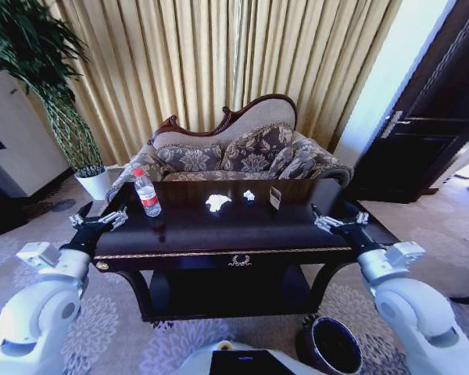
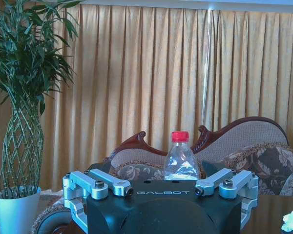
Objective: Move to the front of the table and place the trash on the table into the trash bin.
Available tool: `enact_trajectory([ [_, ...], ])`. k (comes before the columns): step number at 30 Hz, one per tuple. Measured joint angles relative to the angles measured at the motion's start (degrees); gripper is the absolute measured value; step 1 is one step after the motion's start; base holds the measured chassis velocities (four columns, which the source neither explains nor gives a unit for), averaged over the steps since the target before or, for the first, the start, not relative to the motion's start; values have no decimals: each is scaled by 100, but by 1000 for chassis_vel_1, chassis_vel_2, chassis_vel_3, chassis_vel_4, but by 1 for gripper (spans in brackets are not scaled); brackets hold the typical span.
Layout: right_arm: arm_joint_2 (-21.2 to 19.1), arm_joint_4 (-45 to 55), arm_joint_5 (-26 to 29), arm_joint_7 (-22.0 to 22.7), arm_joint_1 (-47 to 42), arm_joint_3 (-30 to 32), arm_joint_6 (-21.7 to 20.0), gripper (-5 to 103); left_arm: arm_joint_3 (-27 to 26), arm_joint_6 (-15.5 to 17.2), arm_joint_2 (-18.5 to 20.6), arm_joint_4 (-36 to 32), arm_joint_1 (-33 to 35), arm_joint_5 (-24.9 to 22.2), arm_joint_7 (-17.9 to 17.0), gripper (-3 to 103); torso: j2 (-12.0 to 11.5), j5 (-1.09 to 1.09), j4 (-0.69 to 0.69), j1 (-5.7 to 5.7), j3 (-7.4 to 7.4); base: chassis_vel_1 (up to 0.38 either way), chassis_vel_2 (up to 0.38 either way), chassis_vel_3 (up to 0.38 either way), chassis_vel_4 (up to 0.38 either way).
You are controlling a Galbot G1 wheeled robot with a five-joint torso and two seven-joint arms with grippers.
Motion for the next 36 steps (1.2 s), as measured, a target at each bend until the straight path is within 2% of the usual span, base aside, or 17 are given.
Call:
enact_trajectory([
  [1, -172, -19, 220, 141, 58, 0, -169, 100, -18, 0, 0, -43, 37, 1, -3, 100, 0, 0, 0, 0, 0, 0, 0, 0, 0],
  [2, -172, -19, 220, 141, 58, 0, -169, 100, -18, 0, 0, -43, 37, 1, -3, 100, 0, 0, 0, 0, 0, 0, 0, 0, 0],
  [5, -740, -184, 982, 503, 311, -5, -600, 100, -66, 3, -15, -168, 144, 2, -10, 100, 0, 1, 1, 0, 0, 0, 0, 0, 0],
  [6, -740, -184, 982, 503, 311, -5, -600, 100, -66, 3, -15, -168, 144, 2, -10, 100, 0, 1, 1, 0, 0, 0, 0, 0, 0],
  [8, -1104, -294, 1439, 635, 552, -66, -843, 100, -91, 5, -40, -214, 193, 3, -16, 100, 0, -1, 0, 1, 1, 0, 0, 0, 0],
  [10, -1217, -336, 1556, 653, 649, -99, -914, 100, -101, 6, -49, -226, 211, 3, -19, 100, -1, 0, 1, 0, 1, 0, 0, 0, 0],
  [12, -1680, -606, 1975, 687, 1081, -257, -1131, 100, -130, 8, -79, -247, 257, 8, -30, 100, 0, -1, 1, 0, 1, 0, 0, 0, 0],
  [16, -2048, -975, 2520, 766, 1588, -484, -1410, 100, -137, 9, -123, -270, 306, 77, -45, 100, -1, 0, 0, 1, 1, 0, 0, 0, 0],
  [18, -2129, -1095, 2648, 785, 1749, -612, -1469, 100, -137, 9, -139, -278, 330, 103, -49, 100, -1, 0, 0, 1, 1, 0, 0, 0, 0],
  [22, -2270, -1460, 2818, 832, 2394, -1275, -1555, 100, -134, 11, -184, -332, 394, 137, -97, 100, 0, -2, 0, 0, 1, 0, 0, 0, 0],
  [24, -2271, -1494, 2827, 833, 2478, -1373, -1563, 100, -133, 12, -185, -337, 398, 139, -110, 100, 0, -1, 0, 0, 1, 0, 0, 0, 0],
  [26, -2246, -1642, 2831, 844, 2960, -1844, -1575, 100, -133, 19, -189, -356, 427, 143, -154, 100, -1, 0, 1, 1, 1, 0, 0, 0, 0],
  [27, -2246, -1642, 2831, 844, 2960, -1844, -1575, 100, -133, 19, -189, -356, 427, 143, -154, 100, -1, 0, 1, 1, 1, 0, 0, 0, 0],
  [30, -2161, -1773, 2823, 866, 3527, -2420, -1616, 100, -158, 21, -188, -375, 472, 147, -165, 100, -1, -1, 1, 1, 1, 0, 0, 0, 0],
  [36, -2128, -2035, 2809, 884, 4058, -3102, -1620, 100, -188, 23, -203, -415, 517, 149, -178, 100, -1, -1, 0, 1, 1, 0, 0, 0, 0],
])
